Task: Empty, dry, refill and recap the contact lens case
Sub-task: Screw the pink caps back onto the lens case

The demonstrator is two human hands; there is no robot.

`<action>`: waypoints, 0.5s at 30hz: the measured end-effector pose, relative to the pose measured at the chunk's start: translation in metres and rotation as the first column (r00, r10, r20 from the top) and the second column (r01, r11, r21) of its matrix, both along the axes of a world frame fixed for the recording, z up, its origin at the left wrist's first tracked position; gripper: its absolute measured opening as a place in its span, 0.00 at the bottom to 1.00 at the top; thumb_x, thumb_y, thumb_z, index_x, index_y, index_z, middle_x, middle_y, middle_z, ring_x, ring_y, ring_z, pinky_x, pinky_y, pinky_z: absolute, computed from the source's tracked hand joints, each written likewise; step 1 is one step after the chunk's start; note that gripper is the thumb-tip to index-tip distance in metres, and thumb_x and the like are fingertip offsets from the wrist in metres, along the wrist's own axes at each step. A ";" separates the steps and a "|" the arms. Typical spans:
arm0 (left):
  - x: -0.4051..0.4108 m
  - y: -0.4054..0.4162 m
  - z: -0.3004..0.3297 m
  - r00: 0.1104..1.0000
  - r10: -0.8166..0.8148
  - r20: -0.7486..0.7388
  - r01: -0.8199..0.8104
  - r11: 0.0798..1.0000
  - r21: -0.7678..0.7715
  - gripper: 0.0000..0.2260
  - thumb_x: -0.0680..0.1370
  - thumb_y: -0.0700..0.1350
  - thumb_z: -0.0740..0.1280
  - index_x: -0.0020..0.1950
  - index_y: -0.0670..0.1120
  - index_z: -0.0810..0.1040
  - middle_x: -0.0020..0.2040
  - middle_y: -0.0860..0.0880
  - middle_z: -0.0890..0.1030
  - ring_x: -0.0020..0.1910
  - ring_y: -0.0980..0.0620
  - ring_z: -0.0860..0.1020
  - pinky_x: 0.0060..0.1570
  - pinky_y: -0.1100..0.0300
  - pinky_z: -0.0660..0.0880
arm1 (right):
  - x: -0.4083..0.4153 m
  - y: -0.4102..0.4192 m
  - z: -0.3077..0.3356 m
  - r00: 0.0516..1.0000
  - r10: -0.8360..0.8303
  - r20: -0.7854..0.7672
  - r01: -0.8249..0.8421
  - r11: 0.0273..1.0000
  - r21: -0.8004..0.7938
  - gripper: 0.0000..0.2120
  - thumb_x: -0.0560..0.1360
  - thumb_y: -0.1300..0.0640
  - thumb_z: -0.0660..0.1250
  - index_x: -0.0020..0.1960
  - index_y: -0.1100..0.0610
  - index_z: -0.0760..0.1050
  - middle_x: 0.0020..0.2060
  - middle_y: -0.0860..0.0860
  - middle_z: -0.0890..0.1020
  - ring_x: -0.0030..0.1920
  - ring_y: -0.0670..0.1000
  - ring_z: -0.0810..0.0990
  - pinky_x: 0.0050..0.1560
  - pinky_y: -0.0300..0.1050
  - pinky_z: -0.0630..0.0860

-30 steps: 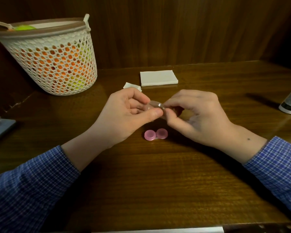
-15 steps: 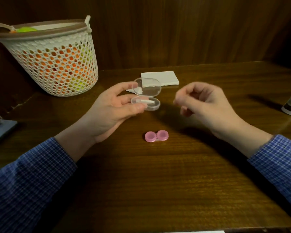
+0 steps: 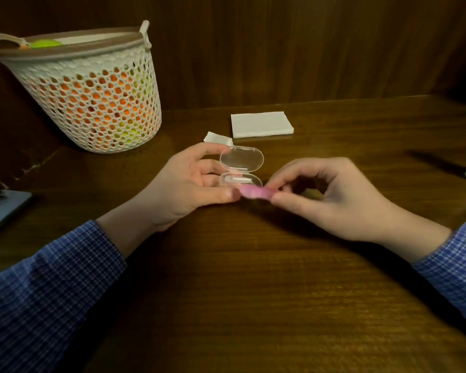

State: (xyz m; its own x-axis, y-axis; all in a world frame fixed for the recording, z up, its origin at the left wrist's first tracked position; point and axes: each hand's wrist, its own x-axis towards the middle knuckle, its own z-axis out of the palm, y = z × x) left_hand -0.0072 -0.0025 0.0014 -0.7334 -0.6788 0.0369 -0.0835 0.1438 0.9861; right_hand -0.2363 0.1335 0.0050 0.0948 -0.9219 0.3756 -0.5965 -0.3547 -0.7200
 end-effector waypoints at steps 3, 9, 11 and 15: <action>-0.004 0.006 -0.001 0.999 -0.033 -0.002 0.033 0.999 0.011 0.40 0.64 0.40 0.83 0.73 0.48 0.71 0.59 0.43 0.85 0.58 0.44 0.85 0.54 0.53 0.83 | 0.002 -0.002 0.000 0.996 -0.072 0.053 0.075 0.995 -0.069 0.11 0.75 0.51 0.72 0.56 0.51 0.85 0.49 0.46 0.87 0.50 0.51 0.84 0.49 0.49 0.83; -0.009 0.018 -0.004 0.997 -0.036 -0.069 0.038 0.999 0.027 0.36 0.66 0.39 0.80 0.72 0.46 0.71 0.58 0.43 0.86 0.58 0.44 0.85 0.55 0.53 0.83 | 0.008 -0.004 0.000 0.994 -0.049 -0.093 0.036 0.990 -0.134 0.11 0.77 0.51 0.70 0.56 0.52 0.86 0.50 0.45 0.86 0.52 0.47 0.83 0.50 0.44 0.82; -0.009 0.018 -0.004 0.996 -0.027 -0.080 0.029 0.999 0.024 0.36 0.66 0.39 0.80 0.72 0.46 0.72 0.58 0.43 0.86 0.58 0.44 0.85 0.55 0.53 0.83 | 0.008 -0.003 0.000 0.991 -0.053 -0.119 0.034 0.987 -0.158 0.12 0.77 0.50 0.70 0.56 0.53 0.86 0.49 0.46 0.85 0.52 0.46 0.83 0.51 0.43 0.82; -0.009 0.018 -0.004 0.996 -0.024 -0.090 0.026 0.999 0.023 0.35 0.66 0.39 0.80 0.71 0.46 0.73 0.58 0.43 0.86 0.58 0.44 0.85 0.55 0.52 0.83 | 0.008 -0.002 0.000 0.989 -0.077 -0.126 0.058 0.987 -0.150 0.12 0.76 0.50 0.70 0.55 0.53 0.86 0.49 0.47 0.85 0.51 0.48 0.82 0.49 0.44 0.82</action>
